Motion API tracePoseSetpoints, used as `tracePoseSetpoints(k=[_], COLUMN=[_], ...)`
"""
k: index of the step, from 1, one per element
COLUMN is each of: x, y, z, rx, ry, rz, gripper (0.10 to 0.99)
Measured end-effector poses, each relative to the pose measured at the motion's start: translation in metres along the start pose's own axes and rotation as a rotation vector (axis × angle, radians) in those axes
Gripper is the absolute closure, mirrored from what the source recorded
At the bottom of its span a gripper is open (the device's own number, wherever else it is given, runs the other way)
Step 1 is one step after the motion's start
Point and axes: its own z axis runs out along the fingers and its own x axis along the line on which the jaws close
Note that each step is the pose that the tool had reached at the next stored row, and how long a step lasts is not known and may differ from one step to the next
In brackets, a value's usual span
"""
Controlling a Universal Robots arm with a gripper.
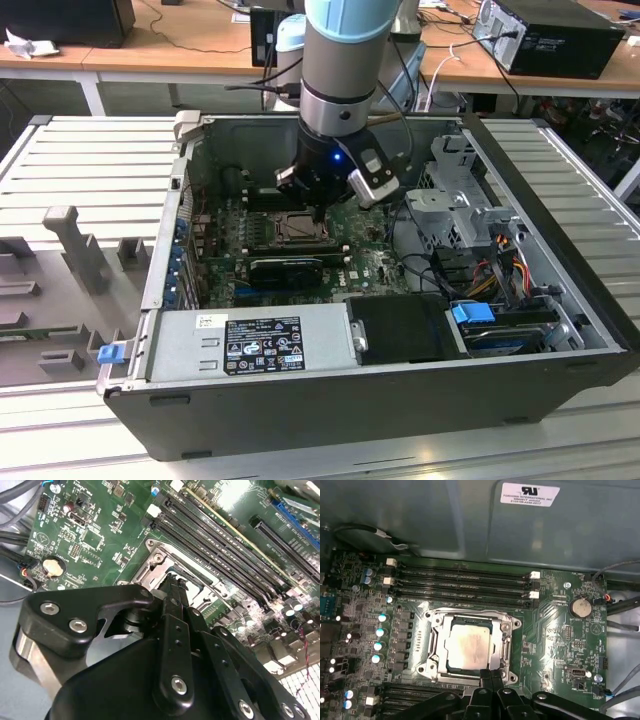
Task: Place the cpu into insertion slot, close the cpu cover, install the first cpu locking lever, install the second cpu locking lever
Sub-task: 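Install the second cpu locking lever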
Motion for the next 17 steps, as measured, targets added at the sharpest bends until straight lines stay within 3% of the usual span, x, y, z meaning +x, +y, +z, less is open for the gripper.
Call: tracePoseSetpoints(k=[8, 10, 11, 12, 13, 17], x=[0.0024, 0.0028, 0.0029, 0.0030, 0.0031, 0.0034], y=[-0.0153, -0.0199, -0.0210, -0.0226, -0.0239, -0.0258], z=[-0.0048, -0.0054, -0.0055, -0.0058, -0.0056, -0.0044], rx=[-0.001, -0.026, -0.045, -0.070, -0.080, -0.081], ry=[-0.0001, -0.0021, -0.0036, -0.0053, -0.0055, -0.0038], rz=[0.000, 0.000, -0.001, -0.001, -0.001, 0.000], gripper=[0.980, 0.980, 0.980, 0.980, 0.980, 0.980])
